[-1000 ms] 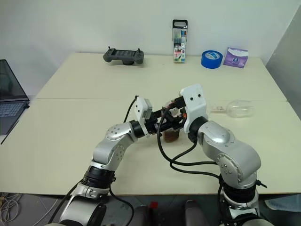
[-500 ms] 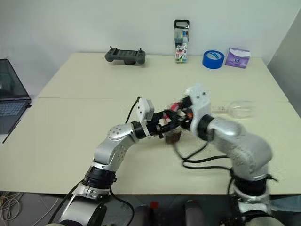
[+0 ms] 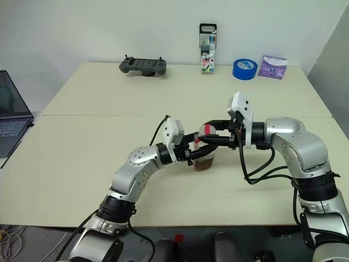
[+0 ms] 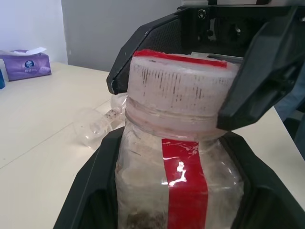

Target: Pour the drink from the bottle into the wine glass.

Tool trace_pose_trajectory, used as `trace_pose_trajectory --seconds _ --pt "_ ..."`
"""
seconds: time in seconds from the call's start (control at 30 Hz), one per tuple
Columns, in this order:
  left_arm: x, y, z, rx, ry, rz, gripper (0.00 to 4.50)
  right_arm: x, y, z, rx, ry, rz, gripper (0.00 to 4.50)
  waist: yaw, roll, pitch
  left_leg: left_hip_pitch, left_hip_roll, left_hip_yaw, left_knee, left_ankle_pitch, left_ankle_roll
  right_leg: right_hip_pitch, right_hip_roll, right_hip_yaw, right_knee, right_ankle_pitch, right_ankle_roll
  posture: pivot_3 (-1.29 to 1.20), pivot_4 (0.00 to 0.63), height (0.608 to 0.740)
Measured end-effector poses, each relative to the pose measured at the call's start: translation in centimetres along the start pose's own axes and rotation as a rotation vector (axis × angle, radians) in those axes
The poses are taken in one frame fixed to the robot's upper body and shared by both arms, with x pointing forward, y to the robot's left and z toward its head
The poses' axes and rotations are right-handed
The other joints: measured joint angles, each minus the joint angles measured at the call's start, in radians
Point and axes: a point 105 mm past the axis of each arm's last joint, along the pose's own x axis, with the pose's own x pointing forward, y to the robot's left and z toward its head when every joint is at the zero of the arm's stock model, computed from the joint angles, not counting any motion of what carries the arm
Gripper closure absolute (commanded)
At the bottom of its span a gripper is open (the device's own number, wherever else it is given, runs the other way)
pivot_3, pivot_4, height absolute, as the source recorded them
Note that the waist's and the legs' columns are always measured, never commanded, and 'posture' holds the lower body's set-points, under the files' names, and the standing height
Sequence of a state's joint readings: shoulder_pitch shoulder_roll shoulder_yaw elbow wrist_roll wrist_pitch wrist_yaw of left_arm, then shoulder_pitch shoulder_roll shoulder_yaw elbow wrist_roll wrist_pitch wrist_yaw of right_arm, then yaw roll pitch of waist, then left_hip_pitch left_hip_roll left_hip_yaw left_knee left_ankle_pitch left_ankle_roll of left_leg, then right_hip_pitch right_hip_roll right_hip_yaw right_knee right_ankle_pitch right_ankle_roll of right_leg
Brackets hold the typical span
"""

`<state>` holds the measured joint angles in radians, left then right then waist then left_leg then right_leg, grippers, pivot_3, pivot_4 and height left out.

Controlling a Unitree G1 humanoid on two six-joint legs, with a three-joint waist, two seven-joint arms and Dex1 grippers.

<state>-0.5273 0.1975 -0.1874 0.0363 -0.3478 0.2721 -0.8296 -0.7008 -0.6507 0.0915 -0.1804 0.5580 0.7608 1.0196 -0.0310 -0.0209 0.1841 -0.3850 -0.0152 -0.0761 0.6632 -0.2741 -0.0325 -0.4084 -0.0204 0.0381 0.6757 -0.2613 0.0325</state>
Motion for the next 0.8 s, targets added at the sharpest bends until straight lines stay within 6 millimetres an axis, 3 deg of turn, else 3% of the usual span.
trace_pose_trajectory --seconds 0.1,0.13,0.37,0.57,0.67,0.8 --pt "-0.4 0.7 0.2 0.002 -0.006 0.035 2.35 0.2 0.4 0.4 0.017 -0.014 -0.002 0.18 0.001 0.000 0.000 0.000 0.000 0.000 0.000 0.000 0.000 0.000 0.000 0.000 0.000 0.000 0.000 0.00 0.150 0.740" --pt "-0.5 0.8 0.3 0.001 -0.009 0.045 2.35 0.3 0.5 0.7 0.010 -0.025 -0.004 0.05 0.002 0.000 0.000 0.000 0.000 0.000 0.000 0.000 0.000 0.000 0.000 0.000 0.000 0.000 0.000 0.00 0.150 0.740" --pt "-0.4 1.2 0.1 -0.013 -0.012 0.059 2.35 -0.3 -0.5 3.5 -0.026 -0.166 -0.245 0.00 0.003 0.000 0.000 -0.001 -0.001 -0.001 0.000 0.000 0.000 0.000 0.000 0.000 0.000 0.000 0.000 0.00 0.150 0.740" --pt "-0.3 1.2 0.2 -0.014 -0.012 0.046 2.35 -0.4 0.4 1.9 0.017 -0.143 -0.418 0.00 0.003 0.000 0.000 -0.001 0.000 -0.001 0.000 0.000 0.000 -0.001 0.000 0.001 0.001 0.000 0.000 0.00 0.150 0.740" --pt "-0.2 1.2 0.2 -0.016 -0.011 0.044 2.35 0.6 1.6 1.9 0.069 -0.176 -0.463 0.00 0.001 0.000 0.000 -0.001 0.001 -0.001 0.000 0.000 0.000 -0.001 0.000 0.001 0.002 0.000 0.000 0.00 0.150 0.740" --pt "-0.1 1.2 0.2 -0.019 -0.015 0.037 2.35 1.0 1.4 2.1 0.107 -0.213 -0.564 0.00 0.002 0.000 0.000 -0.001 0.001 -0.001 0.000 0.000 0.000 -0.001 0.001 0.000 0.002 0.000 0.000 0.00 0.150 0.740"
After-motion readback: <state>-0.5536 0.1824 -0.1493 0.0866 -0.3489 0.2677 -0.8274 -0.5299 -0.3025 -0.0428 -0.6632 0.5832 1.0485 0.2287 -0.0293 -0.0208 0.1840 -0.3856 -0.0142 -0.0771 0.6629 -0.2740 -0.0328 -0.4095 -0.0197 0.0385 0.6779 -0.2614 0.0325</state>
